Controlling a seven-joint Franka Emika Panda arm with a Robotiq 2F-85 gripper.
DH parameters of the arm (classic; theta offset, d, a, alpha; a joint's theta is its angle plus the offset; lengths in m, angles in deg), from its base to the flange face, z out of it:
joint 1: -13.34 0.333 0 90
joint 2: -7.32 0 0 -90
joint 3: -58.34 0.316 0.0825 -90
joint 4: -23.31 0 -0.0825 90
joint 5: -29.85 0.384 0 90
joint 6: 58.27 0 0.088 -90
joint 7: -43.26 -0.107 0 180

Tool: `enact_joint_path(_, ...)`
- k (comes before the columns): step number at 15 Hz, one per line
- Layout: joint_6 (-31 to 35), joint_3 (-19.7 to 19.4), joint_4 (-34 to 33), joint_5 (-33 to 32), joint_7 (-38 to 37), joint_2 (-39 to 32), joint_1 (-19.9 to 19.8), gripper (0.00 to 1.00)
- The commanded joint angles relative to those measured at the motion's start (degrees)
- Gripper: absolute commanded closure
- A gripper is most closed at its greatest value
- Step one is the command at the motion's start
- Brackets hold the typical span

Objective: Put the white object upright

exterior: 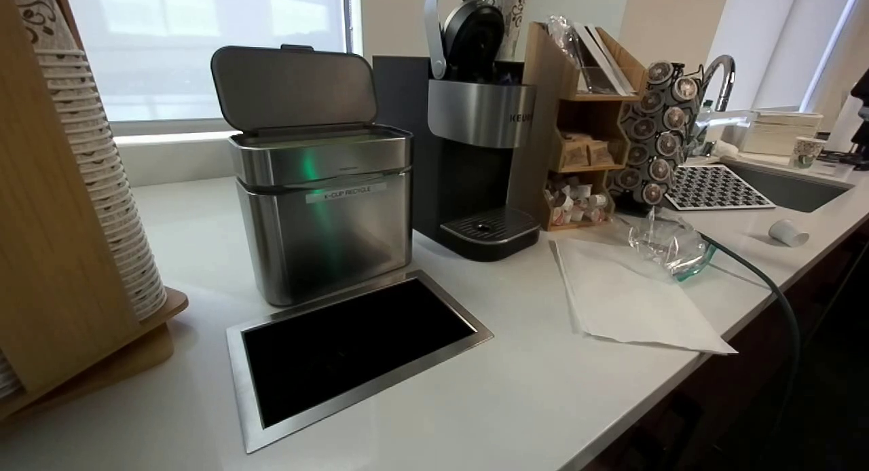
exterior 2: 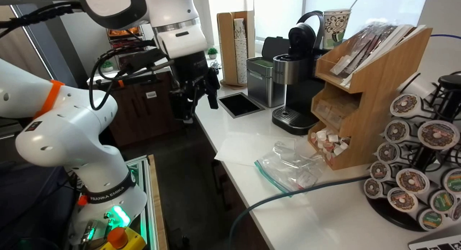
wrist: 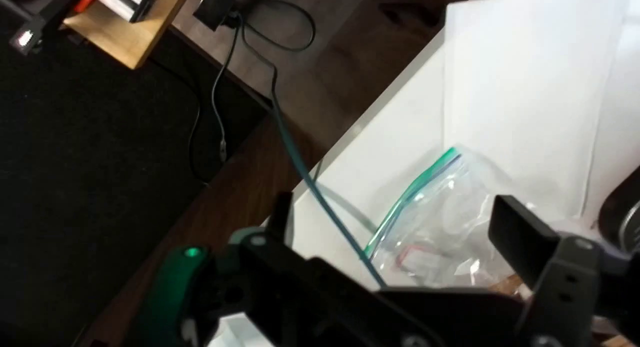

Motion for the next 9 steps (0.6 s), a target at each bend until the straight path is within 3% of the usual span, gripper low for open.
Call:
enact_joint_path(1,7.79,-3.62,0.56,-5.35,4.02,-3.59,-4.0,0.0)
enact_joint_path(9,8.33,-4.53,-0.26,-4.64,4.9,-4.54,-4.63,0.0)
